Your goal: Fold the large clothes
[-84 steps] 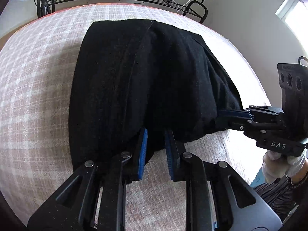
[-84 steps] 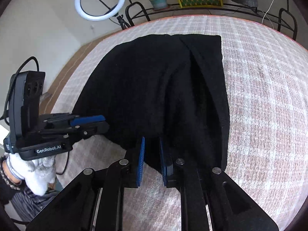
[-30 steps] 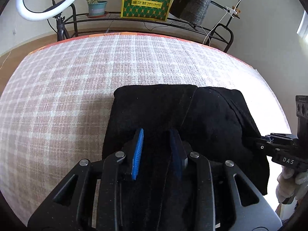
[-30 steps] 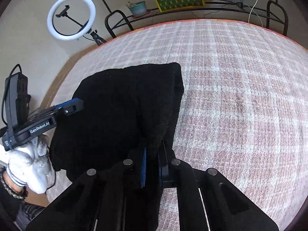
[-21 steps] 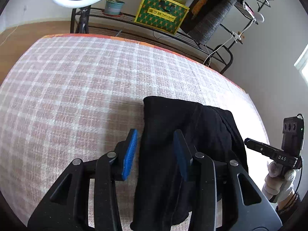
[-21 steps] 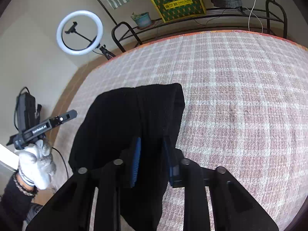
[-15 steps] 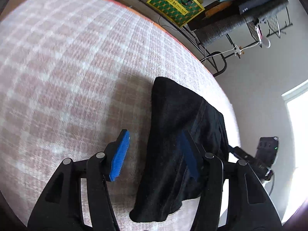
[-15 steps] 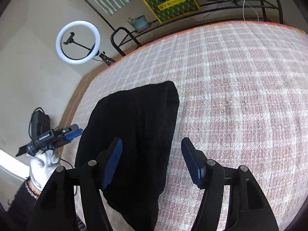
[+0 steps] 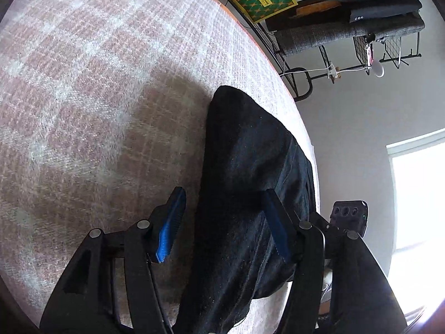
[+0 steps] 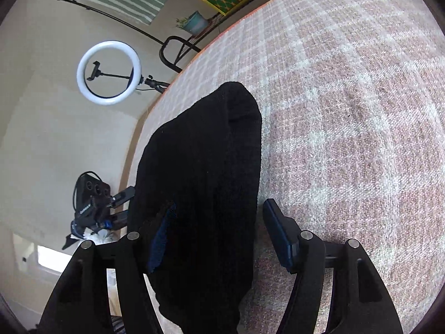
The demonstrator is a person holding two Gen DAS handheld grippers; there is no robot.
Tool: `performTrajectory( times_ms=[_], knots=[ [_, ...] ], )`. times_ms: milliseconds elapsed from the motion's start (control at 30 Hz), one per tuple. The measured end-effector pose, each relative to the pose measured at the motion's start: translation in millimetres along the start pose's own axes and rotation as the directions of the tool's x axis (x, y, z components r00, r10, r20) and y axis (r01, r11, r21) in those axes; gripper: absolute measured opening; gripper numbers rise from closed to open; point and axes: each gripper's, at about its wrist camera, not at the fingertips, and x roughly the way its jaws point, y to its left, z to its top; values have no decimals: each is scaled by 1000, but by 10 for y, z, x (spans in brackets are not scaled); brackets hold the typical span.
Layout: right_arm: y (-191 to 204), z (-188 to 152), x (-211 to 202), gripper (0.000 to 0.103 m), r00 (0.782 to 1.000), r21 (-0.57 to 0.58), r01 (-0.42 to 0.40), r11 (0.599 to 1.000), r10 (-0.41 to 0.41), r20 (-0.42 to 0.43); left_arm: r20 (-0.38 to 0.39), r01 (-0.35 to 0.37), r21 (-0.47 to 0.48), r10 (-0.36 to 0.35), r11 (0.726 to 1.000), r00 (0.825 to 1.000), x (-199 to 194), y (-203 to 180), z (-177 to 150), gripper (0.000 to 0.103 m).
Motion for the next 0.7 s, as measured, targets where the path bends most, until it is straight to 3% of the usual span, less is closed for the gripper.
performTrajectory(
  times_ms=[167,300,467,700],
  knots=[
    [36,-45,-6,65,1000,-12,-4,1000,4,4,10,4,-18,-4,1000,1000,54,-26,8,59],
    [142,-67,55,64,999,-57,39,998,-39,-5,38,-75,40,73,996,997,100,-167,-17,59],
    [45,-48,-150,64,998,-62,65,996,-64,18,50,-89,41,87,995,995,59,-151,3,59],
    [-195,-17,-217,64,1000,19,-7,1000,6,12,34,-18,0,18,1000,999,72,-36,51,62]
  ],
)
